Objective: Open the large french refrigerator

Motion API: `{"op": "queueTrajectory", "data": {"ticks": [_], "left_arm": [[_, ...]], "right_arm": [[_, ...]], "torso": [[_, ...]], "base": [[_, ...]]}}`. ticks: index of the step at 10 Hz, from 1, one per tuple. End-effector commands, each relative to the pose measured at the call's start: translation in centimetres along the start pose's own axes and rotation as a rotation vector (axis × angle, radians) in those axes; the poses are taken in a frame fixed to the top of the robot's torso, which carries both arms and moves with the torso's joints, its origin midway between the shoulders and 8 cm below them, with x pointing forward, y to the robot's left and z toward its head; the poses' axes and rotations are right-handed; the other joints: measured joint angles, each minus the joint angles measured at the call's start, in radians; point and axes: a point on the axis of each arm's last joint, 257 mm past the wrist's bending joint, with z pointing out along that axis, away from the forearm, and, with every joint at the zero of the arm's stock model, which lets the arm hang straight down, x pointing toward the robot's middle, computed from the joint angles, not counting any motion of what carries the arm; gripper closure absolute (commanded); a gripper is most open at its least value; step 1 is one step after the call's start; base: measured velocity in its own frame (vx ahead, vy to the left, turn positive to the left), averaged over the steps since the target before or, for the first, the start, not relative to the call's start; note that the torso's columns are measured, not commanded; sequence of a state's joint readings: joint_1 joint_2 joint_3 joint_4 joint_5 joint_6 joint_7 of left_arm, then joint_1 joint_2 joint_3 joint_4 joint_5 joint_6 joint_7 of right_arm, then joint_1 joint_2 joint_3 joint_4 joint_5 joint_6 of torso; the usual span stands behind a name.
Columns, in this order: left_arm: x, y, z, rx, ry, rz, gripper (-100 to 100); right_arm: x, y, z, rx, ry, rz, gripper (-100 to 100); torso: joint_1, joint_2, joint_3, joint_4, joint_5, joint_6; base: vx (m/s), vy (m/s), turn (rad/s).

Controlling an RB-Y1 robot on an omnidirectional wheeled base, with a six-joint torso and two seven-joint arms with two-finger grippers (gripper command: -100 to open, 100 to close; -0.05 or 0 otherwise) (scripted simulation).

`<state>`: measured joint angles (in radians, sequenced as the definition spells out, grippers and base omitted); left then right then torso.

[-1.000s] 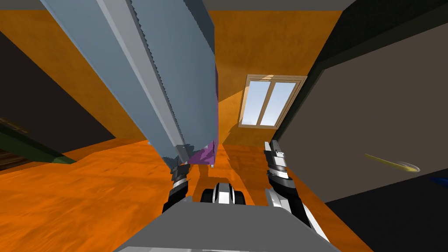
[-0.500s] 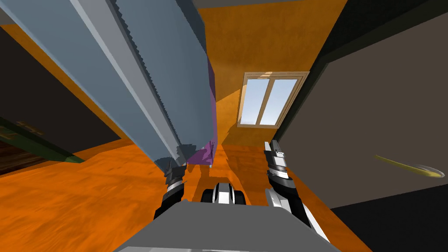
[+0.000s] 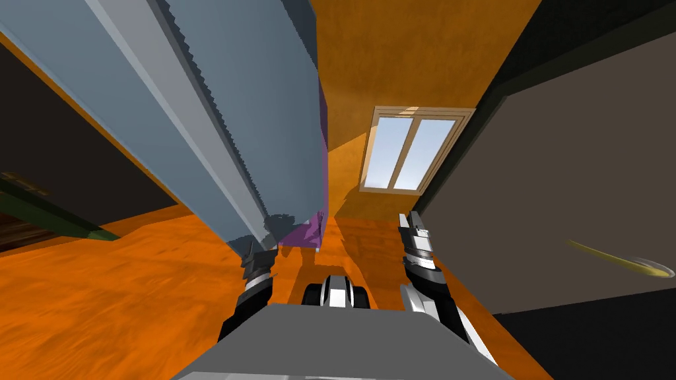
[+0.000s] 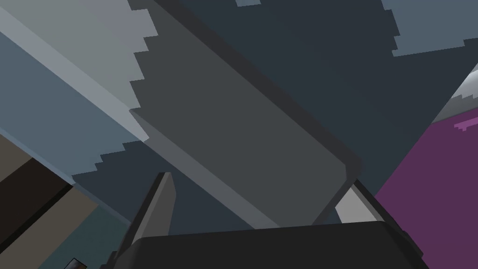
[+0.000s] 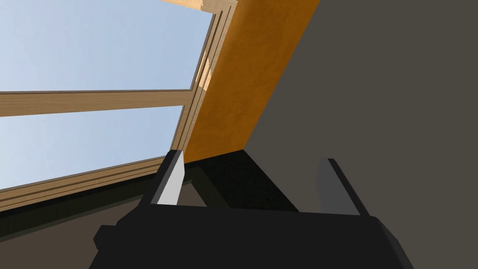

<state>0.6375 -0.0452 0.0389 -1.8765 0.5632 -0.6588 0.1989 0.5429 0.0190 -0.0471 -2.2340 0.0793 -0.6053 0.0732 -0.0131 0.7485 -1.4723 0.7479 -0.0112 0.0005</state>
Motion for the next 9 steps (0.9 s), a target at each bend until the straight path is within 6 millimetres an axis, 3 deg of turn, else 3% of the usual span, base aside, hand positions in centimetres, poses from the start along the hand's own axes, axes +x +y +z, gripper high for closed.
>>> {"op": "queueTrajectory", "data": {"ticks": [1,2,3,4,9], "left_arm": [[1.2,-1.4,0.4,0.026,0.018,-0.013,-100],[1.4,-1.9,0.4,0.025,0.018,-0.014,-100],[0.3,-0.7,-0.3,-0.013,-0.008,0.002,-100],[0.0,-0.4,-0.4,-0.024,-0.014,0.005,0],[-0.8,0.6,-1.0,-0.057,-0.031,0.015,0]], "right_arm": [[0.0,0.0,0.0,0.0,0.0,0.0,0],[0.0,0.0,0.0,0.0,0.0,0.0,0],[0.0,0.0,0.0,0.0,0.0,0.0,0],[0.0,0.0,0.0,0.0,0.0,0.0,0],[0.0,0.0,0.0,0.0,0.0,0.0,0]], "torso": [[-0.002,0.001,0.0,0.001,-0.002,0.001],[-0.003,0.002,0.0,0.002,-0.003,0.001],[-0.004,0.003,-0.001,0.004,-0.006,0.0],[-0.002,0.002,0.0,0.0,-0.002,0.0],[0.011,-0.006,-0.002,-0.007,0.009,-0.002]], "base": [[0.012,-0.004,-0.004],[0.008,-0.01,-0.009],[0.011,0.006,0.001],[0.01,0.007,-0.008],[0.004,-0.001,-0.005]]}}
